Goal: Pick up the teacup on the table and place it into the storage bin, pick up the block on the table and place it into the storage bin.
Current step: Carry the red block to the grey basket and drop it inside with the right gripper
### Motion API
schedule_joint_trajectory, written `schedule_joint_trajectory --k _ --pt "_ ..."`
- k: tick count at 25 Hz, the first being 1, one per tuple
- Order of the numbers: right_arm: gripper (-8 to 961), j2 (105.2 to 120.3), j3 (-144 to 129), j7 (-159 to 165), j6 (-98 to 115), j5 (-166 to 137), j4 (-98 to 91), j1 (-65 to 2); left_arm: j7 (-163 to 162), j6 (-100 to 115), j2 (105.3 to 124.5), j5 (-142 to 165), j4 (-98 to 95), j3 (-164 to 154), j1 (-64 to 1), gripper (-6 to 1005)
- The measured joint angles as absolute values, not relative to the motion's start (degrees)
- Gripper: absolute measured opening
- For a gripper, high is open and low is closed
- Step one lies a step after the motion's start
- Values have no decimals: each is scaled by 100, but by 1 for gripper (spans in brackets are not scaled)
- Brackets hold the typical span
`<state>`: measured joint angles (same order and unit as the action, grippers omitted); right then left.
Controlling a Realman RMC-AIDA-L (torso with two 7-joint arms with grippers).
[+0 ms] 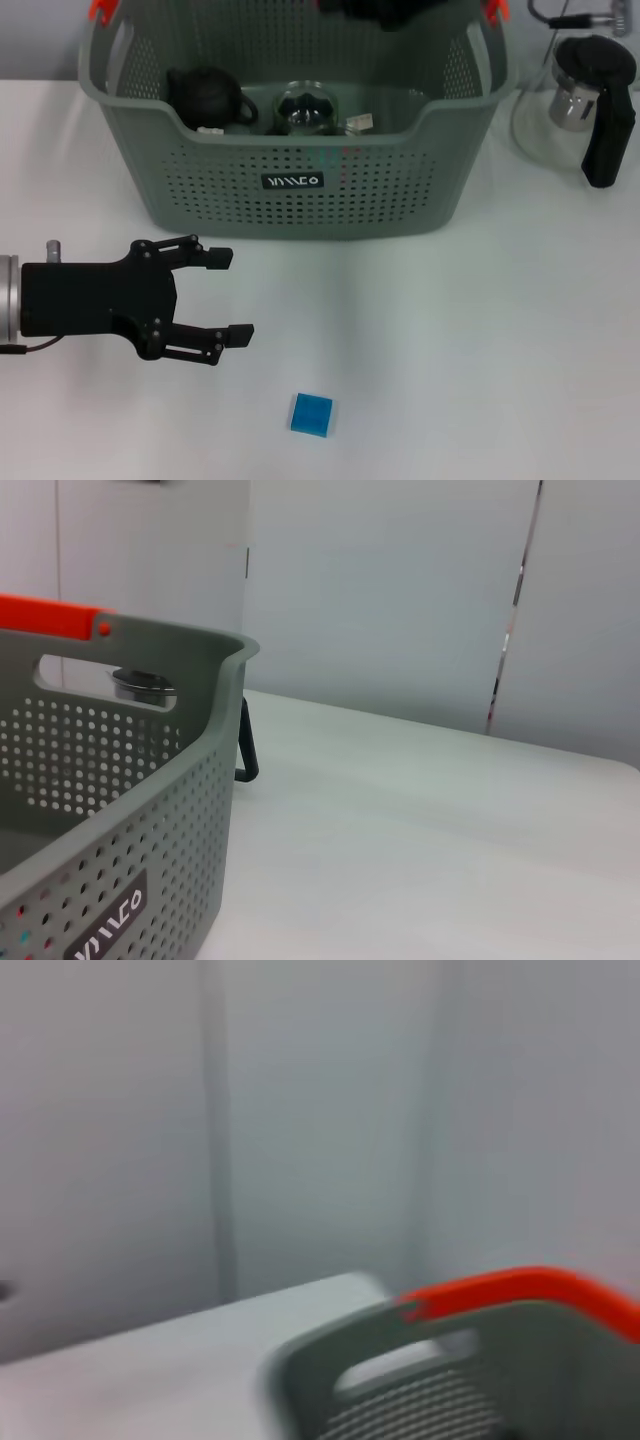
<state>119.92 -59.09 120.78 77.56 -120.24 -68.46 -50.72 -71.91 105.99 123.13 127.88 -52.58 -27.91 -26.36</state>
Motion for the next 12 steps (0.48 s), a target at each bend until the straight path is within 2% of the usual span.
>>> schedule_joint_trajectory --k 3,6,9,12 --pt "135 11934 -5916 12064 7090 -12089 -6179 -5264 -7195 10600 12313 12786 -5256 -2788 -2638 948" --pt "179 11846 -5937 12017 6623 -12167 -5562 -5462 -7205 10600 12313 12786 -5255 -2787 -2649 948" --pt "222 11841 -5940 11869 6452 -12207 -5329 -5535 -7203 10599 12313 12784 -5259 -2785 -2668 948" --pt "367 11888 -5940 11743 6436 -12186 -5438 -5492 -7195 10600 12306 12782 -5262 -2785 -2686 948"
